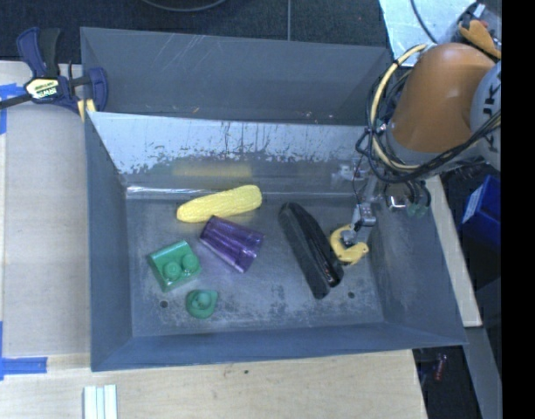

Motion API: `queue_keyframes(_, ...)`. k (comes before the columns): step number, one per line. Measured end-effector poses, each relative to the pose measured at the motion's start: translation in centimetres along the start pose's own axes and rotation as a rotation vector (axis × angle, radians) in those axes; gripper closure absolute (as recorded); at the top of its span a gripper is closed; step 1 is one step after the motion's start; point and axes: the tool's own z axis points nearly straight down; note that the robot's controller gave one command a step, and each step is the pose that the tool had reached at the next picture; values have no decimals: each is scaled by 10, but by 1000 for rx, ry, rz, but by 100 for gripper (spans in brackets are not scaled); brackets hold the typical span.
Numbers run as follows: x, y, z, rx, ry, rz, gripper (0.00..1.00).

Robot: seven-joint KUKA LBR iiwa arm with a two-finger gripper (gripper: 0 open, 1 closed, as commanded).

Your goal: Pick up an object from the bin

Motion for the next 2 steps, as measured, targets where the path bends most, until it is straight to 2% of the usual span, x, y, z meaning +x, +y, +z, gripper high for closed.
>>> queue_keyframes(1,-2,0,-5,1,-8,-3,0)
queue_keyframes(2,64,27,84,4,-25,147,0)
